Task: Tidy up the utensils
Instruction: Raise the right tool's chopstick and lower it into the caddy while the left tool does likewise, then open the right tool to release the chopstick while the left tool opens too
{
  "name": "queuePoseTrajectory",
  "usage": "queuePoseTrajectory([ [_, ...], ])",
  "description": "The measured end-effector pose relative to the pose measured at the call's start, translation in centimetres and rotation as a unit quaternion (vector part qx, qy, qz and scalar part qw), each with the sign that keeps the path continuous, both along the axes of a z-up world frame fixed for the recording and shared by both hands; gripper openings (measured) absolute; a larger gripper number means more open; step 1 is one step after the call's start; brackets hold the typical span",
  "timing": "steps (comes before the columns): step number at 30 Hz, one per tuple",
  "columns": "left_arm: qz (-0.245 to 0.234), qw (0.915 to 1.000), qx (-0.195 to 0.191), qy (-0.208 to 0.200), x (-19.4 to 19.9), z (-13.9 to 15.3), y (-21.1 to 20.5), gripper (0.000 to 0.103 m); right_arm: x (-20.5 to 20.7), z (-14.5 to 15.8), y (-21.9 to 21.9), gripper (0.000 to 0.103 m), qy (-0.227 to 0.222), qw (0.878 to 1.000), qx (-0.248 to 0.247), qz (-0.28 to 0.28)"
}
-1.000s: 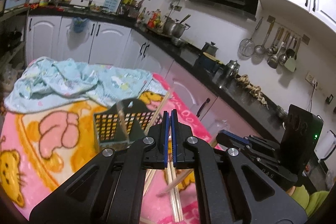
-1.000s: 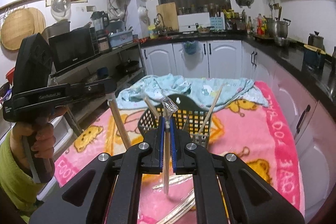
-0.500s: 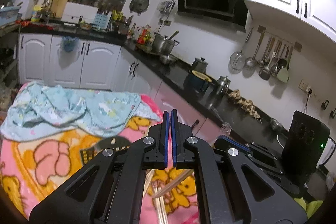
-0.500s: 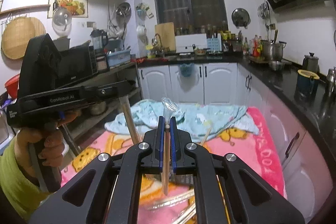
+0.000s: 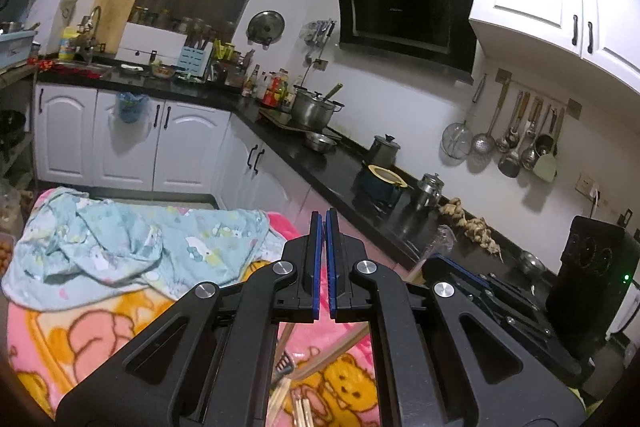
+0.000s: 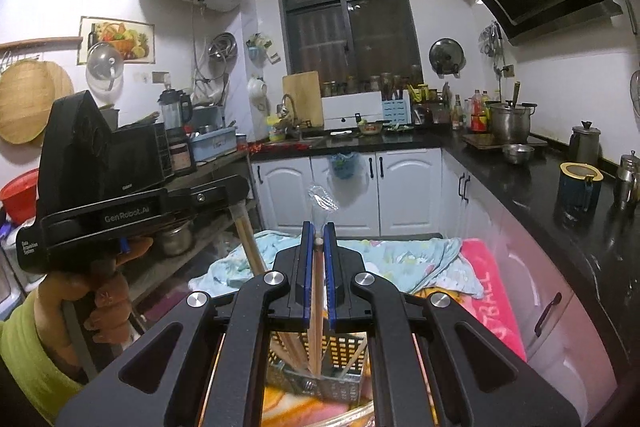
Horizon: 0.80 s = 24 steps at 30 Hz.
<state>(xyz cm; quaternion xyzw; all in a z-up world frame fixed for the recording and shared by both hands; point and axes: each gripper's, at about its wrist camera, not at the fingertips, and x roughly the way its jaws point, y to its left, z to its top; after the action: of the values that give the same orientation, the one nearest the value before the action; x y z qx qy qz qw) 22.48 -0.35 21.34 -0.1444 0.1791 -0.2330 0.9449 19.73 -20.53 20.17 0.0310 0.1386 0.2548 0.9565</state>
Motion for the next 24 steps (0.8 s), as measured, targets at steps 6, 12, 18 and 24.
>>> queuePoseTrajectory([
  [6,0.011,0.9998,-0.005,0.013,2.2,-0.9,1.0,0.001,2.5,-0.3,-0.1,0.006,0.013,1.0,0.006,-0.008],
  [12,0.016,0.9991,-0.013,0.037,4.4,-3.1,2.1,0.001,4.4,-1.8,0.4,0.006,0.024,1.0,0.004,-0.013],
  [18,0.016,0.9983,-0.015,0.053,5.8,-5.1,2.5,0.001,6.2,-3.9,1.1,0.006,0.04,0.999,-0.003,-0.022],
  [24,0.013,0.9977,-0.007,0.066,6.3,-6.6,2.2,0.001,7.4,-6.1,1.7,0.006,0.064,0.998,-0.017,-0.024],
])
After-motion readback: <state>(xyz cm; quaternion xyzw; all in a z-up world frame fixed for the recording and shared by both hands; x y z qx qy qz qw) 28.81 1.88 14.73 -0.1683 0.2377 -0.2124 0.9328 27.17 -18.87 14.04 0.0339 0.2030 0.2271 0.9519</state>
